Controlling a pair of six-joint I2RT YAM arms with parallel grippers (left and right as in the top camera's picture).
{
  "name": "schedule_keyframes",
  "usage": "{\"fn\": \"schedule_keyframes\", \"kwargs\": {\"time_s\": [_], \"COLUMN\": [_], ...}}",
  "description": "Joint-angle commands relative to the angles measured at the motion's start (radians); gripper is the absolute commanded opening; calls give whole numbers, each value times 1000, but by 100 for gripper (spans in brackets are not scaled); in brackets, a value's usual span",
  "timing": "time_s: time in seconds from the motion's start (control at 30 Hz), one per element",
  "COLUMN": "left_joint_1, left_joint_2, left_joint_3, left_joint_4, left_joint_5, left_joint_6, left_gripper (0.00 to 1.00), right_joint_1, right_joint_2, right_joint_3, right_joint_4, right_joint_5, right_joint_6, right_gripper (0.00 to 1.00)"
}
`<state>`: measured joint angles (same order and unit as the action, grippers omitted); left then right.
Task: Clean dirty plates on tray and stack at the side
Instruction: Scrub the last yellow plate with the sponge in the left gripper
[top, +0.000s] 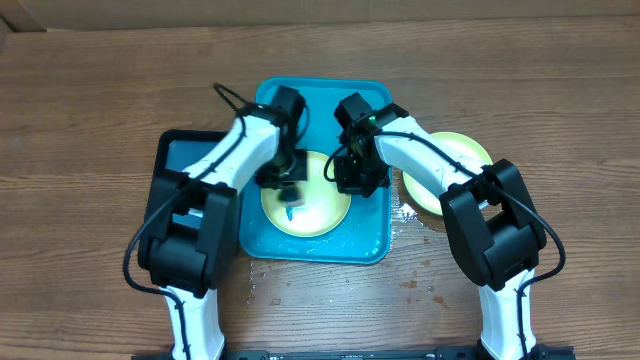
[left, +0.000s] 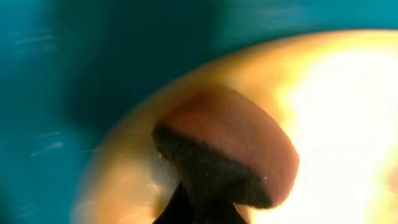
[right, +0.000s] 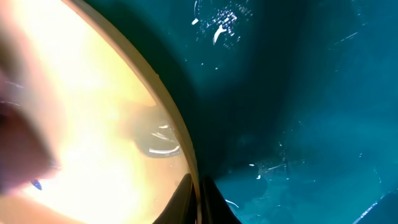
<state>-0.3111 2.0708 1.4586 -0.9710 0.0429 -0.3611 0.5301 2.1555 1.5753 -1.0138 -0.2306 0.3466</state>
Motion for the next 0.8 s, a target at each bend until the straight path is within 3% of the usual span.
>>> {"fn": "schedule_keyframes", "kwargs": {"time_s": [0.0, 0.17, 0.23, 0.3, 0.43, 0.63, 0.77], "left_joint_1": [85, 96, 90, 74, 28, -49, -61], "left_joint_2": [60, 61, 63, 68, 68, 68, 68], "left_joint_3": [38, 48, 48, 47, 47, 46, 45], "left_joint_4": [-52, -24, -2, 22, 35, 20, -35], "left_joint_5": [-240, -132, 36, 295, 522, 499, 333], "left_joint_6": [-19, -6, 37, 82, 161, 198, 95], "left_gripper": [4, 4, 4, 4, 4, 4, 4], "right_joint_1": [-8, -7, -8, -8, -7, -8, -7], "right_joint_2": [13, 13, 13, 13, 13, 13, 13], "right_joint_3": [-5, -5, -5, -5, -5, -5, -5], "right_joint_4": [-6, -6, -6, -6, -9, -10, -14], "right_joint_5": [43, 43, 43, 43, 43, 43, 43], "right_joint_6": [2, 2, 2, 2, 2, 2, 2], "right_gripper": [4, 4, 4, 4, 4, 4, 4]}}
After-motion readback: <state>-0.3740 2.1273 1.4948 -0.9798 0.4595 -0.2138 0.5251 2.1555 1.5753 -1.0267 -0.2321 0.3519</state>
